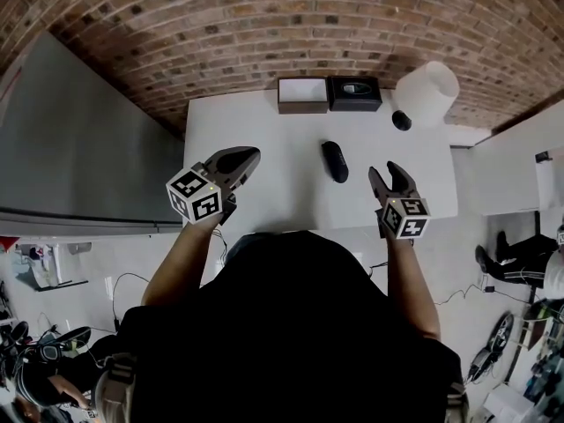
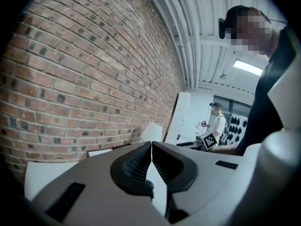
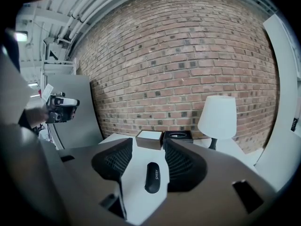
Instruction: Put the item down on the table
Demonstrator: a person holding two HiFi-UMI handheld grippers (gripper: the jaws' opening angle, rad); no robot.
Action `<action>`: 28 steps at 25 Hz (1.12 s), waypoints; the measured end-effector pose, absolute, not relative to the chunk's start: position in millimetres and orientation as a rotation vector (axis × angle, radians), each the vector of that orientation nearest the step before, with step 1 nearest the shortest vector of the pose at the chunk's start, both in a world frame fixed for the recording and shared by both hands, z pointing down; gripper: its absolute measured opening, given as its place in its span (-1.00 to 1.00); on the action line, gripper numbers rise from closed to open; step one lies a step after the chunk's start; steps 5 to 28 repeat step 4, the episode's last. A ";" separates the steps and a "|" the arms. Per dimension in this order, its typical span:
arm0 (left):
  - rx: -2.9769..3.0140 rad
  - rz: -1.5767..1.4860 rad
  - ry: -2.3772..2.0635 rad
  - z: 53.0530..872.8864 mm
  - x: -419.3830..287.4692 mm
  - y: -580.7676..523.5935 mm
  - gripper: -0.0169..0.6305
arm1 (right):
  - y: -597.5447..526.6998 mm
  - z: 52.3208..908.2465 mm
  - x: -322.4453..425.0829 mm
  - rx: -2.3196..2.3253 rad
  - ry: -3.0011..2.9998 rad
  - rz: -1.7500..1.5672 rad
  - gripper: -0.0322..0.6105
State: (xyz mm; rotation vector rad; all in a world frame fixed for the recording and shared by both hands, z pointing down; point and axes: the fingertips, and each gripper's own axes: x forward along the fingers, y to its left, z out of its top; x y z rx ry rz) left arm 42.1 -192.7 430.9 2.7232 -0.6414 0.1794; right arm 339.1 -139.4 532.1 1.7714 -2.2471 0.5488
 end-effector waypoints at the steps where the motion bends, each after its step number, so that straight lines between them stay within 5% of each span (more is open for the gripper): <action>1: 2.723 0.183 -0.639 431.6 42.9 -192.5 -0.87 | -137.8 531.8 338.7 1.770 -2.249 0.548 -0.20; 28: 2.727 0.191 -0.636 432.0 46.5 -192.2 -0.87 | -133.2 530.4 339.5 1.768 -2.254 0.546 -0.25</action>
